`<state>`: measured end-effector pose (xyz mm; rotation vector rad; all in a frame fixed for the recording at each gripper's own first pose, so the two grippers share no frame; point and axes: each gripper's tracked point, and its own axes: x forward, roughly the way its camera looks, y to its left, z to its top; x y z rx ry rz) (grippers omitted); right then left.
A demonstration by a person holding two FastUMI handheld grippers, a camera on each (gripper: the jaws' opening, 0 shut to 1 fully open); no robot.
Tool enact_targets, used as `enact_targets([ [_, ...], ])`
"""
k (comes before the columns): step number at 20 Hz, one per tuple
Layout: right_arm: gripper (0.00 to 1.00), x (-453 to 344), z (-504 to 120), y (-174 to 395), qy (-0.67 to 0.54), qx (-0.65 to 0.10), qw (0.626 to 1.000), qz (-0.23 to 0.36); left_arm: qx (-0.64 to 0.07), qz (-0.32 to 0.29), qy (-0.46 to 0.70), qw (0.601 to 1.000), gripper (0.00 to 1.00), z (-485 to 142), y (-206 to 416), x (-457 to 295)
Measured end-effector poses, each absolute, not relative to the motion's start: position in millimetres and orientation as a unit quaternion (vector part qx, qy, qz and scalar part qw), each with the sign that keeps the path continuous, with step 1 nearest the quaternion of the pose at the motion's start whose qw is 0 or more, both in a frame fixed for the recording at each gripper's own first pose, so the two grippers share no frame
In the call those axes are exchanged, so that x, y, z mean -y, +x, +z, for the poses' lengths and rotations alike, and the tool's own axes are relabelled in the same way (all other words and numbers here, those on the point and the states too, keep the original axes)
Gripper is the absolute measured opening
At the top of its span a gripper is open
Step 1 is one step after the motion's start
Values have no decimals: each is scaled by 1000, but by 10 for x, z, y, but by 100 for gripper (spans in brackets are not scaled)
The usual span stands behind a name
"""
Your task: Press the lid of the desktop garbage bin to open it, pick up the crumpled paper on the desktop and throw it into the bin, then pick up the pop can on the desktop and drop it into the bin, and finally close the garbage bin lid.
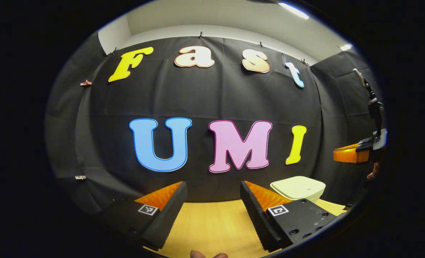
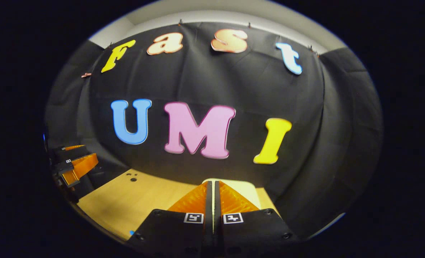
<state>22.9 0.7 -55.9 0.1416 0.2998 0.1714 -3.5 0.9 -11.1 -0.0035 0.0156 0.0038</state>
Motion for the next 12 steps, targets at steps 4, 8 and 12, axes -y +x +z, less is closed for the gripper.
enact_targets([
  [4, 5, 281, -845, 589, 70, -234, 965, 100, -8, 1, 3, 1000, 95, -111, -61, -33],
  [8, 5, 270, -1156, 814, 99, -327, 929, 144, -10, 3, -5, 1000, 95, -138, -91, -36],
  [12, 5, 257, -1532, 893, 87, -433, 875, 199, -12, -1, -13, 1000, 96, -180, -115, -6],
])
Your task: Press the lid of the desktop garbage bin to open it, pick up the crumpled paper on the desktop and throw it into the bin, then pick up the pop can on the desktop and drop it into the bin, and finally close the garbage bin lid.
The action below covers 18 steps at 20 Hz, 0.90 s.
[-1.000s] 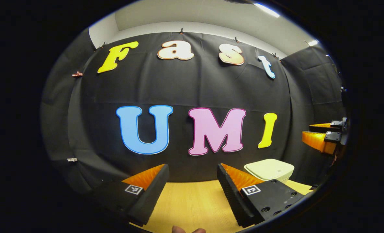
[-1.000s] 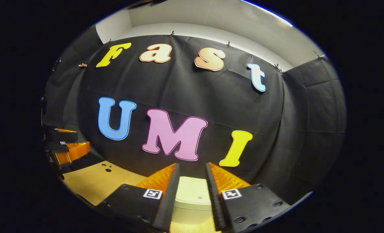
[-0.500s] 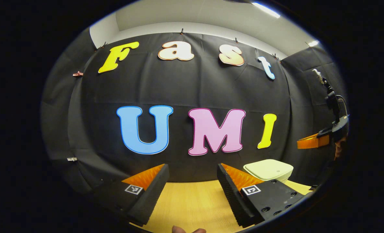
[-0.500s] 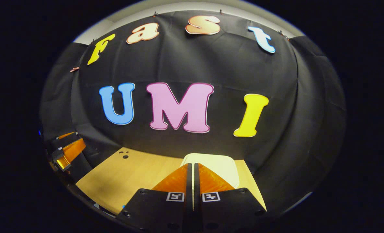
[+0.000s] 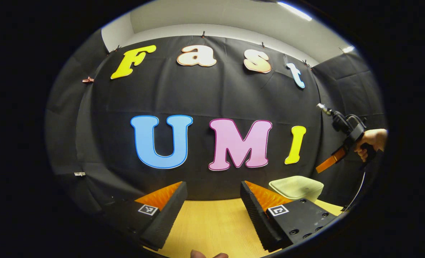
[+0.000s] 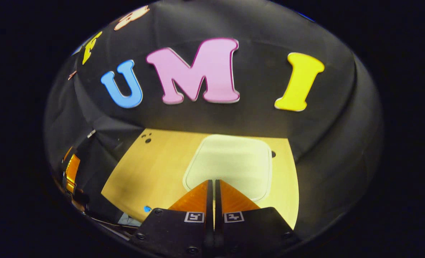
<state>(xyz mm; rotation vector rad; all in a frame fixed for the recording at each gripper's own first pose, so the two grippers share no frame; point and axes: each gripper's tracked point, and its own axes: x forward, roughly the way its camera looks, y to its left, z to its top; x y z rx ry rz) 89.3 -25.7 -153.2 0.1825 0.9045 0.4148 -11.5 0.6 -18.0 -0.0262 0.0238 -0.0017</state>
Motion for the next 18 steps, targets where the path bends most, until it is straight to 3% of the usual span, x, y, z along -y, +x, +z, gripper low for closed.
enact_targets([
  [1, 2, 267, -1604, 945, 79, -449, 866, 207, -13, -1, -12, 1000, 95, -212, -122, -12],
  [2, 5, 279, -1655, 944, 71, -468, 854, 217, -15, 0, -11, 1000, 95, -223, -122, -28],
  [9, 5, 355, -2123, 999, 8, -582, 769, 264, -21, 14, -16, 1000, 95, -327, -184, -180],
  [18, 5, 222, -2298, 949, -53, -641, 705, 300, -25, 21, -21, 999, 95, -392, -165, -231],
])
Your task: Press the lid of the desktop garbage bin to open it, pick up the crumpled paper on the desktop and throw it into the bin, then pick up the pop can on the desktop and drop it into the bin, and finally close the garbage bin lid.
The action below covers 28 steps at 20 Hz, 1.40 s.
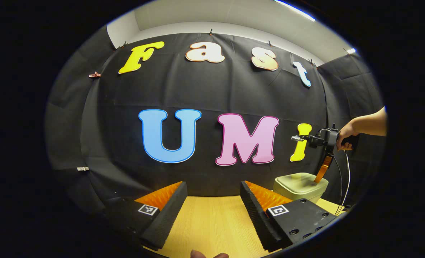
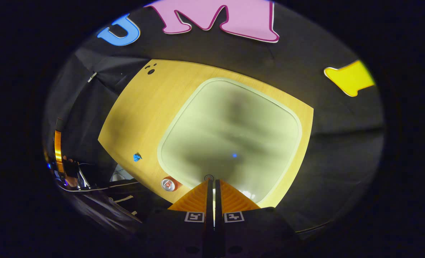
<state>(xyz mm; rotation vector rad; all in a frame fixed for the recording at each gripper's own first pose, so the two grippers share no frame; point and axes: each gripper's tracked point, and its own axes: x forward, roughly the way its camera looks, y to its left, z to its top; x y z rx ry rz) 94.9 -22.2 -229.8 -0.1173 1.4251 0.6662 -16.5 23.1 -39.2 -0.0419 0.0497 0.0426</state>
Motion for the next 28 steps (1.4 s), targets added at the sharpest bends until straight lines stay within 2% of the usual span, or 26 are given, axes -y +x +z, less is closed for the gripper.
enact_targets([
  [5, 5, 185, -2369, 959, -85, -656, 683, 309, -25, 21, -10, 999, 95, -372, -145, -220],
  [14, 5, 178, -2347, 965, -138, -655, 673, 315, -28, 23, -19, 999, 95, -410, -138, -164],
  [20, 5, 246, -2005, 924, -107, -600, 726, 319, -25, 18, -16, 999, 95, -409, -147, -154],
  [28, 5, 264, -1396, 788, -64, -456, 839, 292, -28, 17, -10, 999, 95, -404, -179, -151],
])
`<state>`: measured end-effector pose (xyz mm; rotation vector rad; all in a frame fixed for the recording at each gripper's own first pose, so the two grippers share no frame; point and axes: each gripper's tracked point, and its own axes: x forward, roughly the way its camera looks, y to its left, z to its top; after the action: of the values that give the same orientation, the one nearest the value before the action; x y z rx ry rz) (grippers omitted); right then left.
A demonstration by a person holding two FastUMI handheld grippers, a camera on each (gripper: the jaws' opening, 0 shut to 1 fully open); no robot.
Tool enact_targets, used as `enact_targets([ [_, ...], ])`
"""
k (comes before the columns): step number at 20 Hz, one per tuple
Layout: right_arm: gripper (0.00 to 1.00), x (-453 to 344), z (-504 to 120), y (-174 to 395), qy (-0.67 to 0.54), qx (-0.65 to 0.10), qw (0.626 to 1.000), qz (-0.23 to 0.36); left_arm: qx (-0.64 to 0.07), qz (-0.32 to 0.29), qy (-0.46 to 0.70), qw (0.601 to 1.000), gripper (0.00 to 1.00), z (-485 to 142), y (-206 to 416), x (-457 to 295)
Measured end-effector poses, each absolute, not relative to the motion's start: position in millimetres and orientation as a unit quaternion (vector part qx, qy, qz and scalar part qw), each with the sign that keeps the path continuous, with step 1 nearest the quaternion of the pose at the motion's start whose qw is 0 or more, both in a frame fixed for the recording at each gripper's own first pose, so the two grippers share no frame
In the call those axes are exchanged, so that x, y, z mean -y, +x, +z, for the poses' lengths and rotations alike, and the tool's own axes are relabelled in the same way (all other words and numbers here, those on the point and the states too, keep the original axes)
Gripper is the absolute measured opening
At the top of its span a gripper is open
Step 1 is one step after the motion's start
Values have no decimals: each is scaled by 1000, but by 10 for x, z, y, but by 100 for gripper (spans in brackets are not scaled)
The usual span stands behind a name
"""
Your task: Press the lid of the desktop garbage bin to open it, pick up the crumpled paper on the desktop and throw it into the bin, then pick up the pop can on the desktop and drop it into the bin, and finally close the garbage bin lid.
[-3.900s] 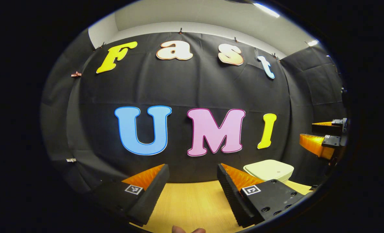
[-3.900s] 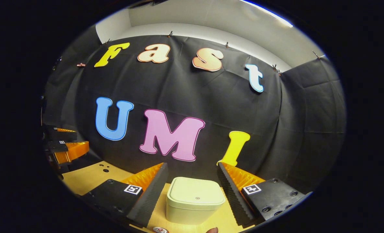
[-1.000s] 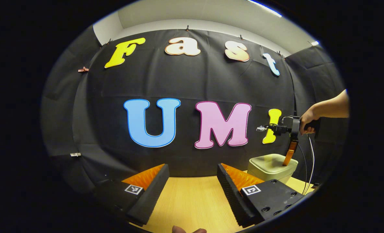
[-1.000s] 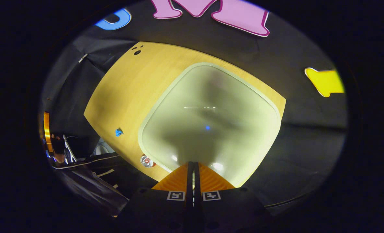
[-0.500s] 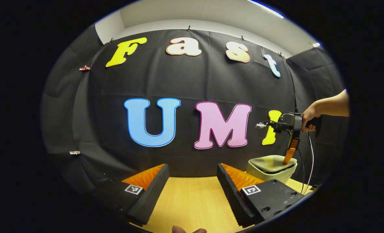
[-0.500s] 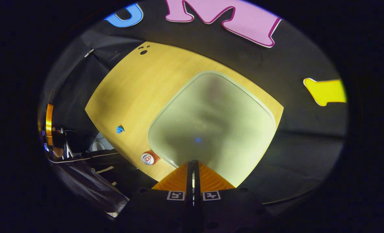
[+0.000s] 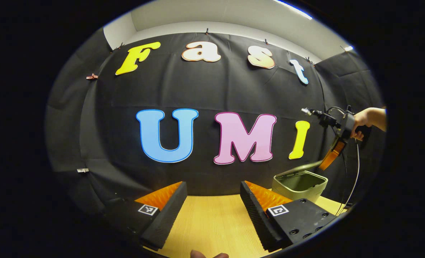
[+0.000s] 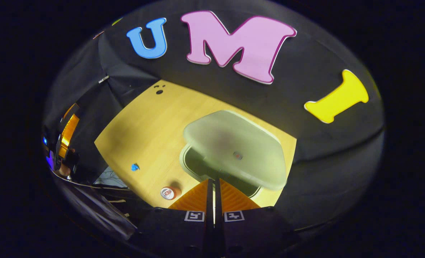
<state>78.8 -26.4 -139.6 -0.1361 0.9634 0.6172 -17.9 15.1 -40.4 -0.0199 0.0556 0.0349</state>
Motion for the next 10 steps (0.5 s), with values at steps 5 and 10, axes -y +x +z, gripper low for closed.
enact_targets([
  [5, 5, 112, -998, 692, -57, -329, 904, 266, -35, 7, -13, 999, 95, -458, -184, -125],
  [10, 5, -171, -728, 571, -51, -212, 946, 239, -45, 3, -11, 999, 95, -538, -197, -156],
])
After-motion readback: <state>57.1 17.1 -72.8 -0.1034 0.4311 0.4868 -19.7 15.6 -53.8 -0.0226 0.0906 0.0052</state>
